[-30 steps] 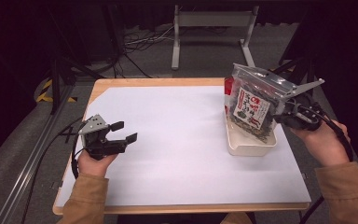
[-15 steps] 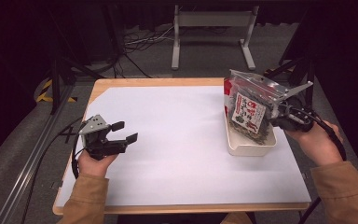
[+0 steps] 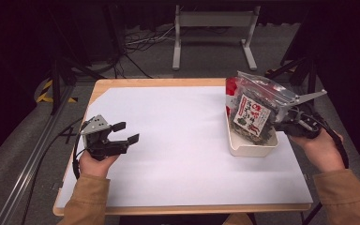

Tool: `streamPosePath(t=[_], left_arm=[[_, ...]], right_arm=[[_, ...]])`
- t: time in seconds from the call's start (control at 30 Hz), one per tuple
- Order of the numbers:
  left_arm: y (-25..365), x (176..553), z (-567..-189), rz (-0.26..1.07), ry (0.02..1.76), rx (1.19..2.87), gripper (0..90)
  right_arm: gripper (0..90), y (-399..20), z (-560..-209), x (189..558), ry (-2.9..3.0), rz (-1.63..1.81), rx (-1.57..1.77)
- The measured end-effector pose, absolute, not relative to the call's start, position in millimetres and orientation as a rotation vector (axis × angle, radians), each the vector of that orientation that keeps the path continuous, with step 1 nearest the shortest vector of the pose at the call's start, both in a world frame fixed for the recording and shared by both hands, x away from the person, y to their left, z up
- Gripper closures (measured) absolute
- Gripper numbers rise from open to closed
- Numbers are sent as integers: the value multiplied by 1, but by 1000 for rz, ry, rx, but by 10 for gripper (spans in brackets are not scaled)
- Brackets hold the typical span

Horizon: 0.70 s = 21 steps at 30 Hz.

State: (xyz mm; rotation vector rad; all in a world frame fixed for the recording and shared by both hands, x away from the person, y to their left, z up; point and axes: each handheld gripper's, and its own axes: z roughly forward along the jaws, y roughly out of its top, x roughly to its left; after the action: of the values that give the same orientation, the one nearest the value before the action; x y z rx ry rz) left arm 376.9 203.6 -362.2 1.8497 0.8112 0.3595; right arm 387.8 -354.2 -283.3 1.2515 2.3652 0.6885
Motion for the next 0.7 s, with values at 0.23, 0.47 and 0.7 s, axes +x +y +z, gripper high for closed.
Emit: streamPosePath(t=[0.23, 0.47, 0.7], left_arm=[[206, 371, -360, 341, 804, 1843, 258], [212, 360, -357, 350, 781, 1830, 249], [218, 348, -357, 346, 764, 1822, 240]], right_arm=[[560, -366, -284, 369, 2304, 813, 1261], [393, -377, -290, 345, 2207, 992, 1143], [375, -382, -305, 324, 2133, 1145, 1069]])
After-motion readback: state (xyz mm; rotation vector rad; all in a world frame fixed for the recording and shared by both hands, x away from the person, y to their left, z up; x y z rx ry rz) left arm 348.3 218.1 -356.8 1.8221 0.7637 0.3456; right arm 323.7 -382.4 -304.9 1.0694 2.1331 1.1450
